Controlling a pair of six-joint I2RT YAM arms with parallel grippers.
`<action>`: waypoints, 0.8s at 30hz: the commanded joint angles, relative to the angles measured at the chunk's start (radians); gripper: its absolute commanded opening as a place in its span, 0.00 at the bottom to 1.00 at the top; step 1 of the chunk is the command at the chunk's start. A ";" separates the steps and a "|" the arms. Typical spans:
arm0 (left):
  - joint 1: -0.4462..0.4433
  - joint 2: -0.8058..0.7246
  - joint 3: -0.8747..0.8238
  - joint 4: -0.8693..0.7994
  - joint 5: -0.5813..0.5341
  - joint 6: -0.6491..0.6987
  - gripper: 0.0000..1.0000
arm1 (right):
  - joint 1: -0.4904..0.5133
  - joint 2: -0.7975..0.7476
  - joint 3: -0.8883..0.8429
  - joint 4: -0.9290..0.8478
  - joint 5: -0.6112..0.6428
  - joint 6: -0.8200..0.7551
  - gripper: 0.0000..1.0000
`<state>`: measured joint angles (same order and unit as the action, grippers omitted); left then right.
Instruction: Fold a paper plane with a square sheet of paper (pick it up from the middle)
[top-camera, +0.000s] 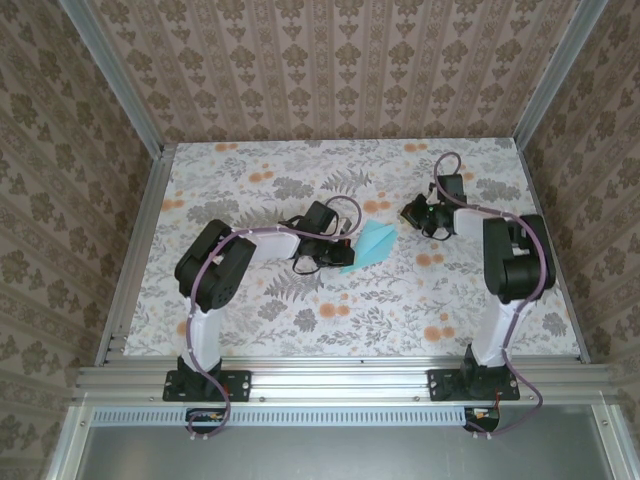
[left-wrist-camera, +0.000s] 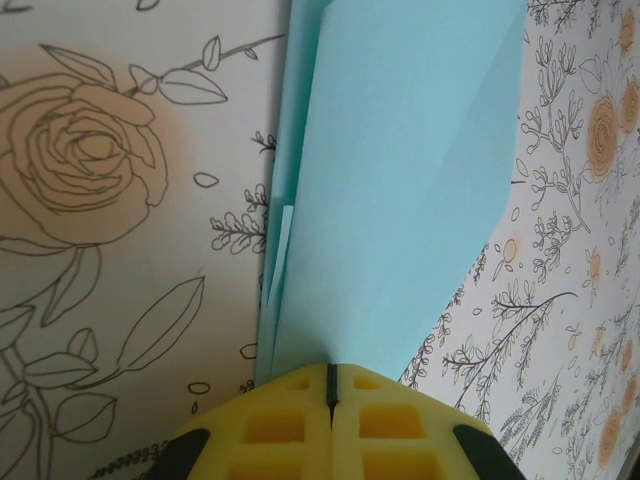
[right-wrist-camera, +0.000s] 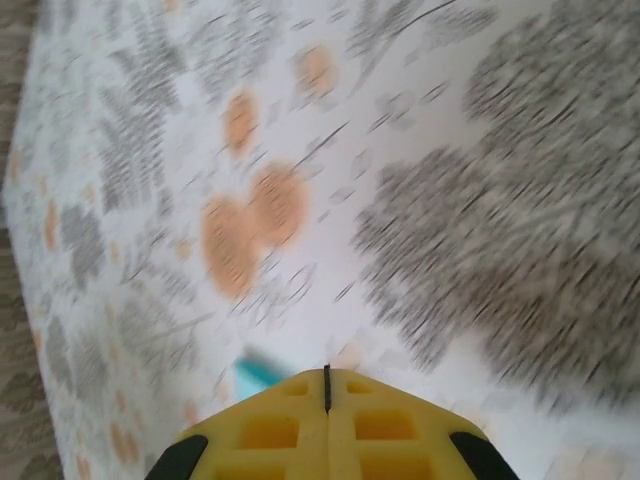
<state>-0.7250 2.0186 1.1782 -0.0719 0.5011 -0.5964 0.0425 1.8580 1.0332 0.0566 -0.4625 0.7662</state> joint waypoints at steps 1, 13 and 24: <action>-0.002 0.031 -0.032 -0.171 -0.049 0.028 0.00 | 0.062 -0.103 -0.086 0.030 -0.047 -0.006 0.05; -0.002 0.023 0.005 -0.196 -0.056 0.043 0.00 | 0.244 0.003 -0.188 0.230 -0.092 0.147 0.04; 0.011 -0.045 0.046 -0.122 0.026 0.015 0.02 | 0.243 0.050 -0.179 0.082 -0.031 0.077 0.04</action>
<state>-0.7250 2.0109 1.2114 -0.1516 0.5007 -0.5819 0.2886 1.8866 0.8585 0.2359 -0.5362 0.8818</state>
